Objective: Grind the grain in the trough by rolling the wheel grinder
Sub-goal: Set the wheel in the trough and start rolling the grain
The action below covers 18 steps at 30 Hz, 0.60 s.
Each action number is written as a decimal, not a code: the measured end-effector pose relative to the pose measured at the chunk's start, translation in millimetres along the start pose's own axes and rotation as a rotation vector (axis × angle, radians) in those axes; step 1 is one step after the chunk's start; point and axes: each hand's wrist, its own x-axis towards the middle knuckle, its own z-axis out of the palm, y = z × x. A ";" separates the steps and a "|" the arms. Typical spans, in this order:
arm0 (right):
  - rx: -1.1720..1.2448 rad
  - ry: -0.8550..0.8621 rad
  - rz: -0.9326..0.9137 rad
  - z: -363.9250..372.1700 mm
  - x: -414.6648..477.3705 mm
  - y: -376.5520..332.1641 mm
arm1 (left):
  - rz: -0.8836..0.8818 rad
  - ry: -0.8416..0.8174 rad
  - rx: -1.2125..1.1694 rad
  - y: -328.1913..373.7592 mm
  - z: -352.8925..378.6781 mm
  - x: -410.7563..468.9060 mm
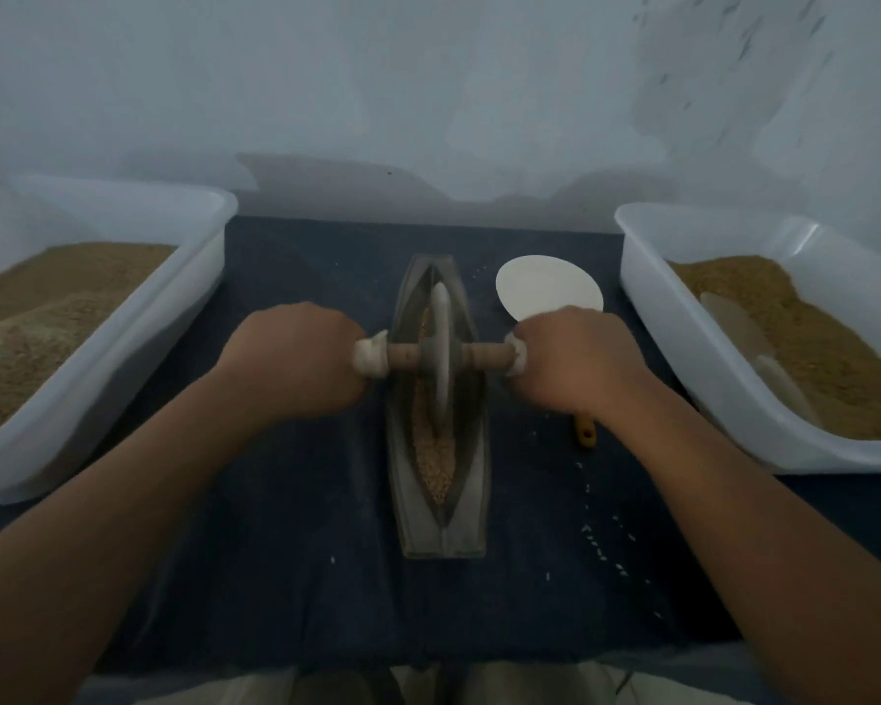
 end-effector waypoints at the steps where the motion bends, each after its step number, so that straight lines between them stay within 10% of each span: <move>1: -0.025 0.063 0.027 0.2 12.3 -1.1 | -0.034 0.007 -0.001 1.0 -1.5 14.9; 11: 0.093 -0.082 -0.013 -4.4 -24.0 -0.5 | 0.119 -0.133 -0.054 0.2 -22.6 -9.4; 18: -0.040 0.116 0.018 -0.6 3.5 -5.8 | -0.028 0.005 0.012 0.0 1.6 11.5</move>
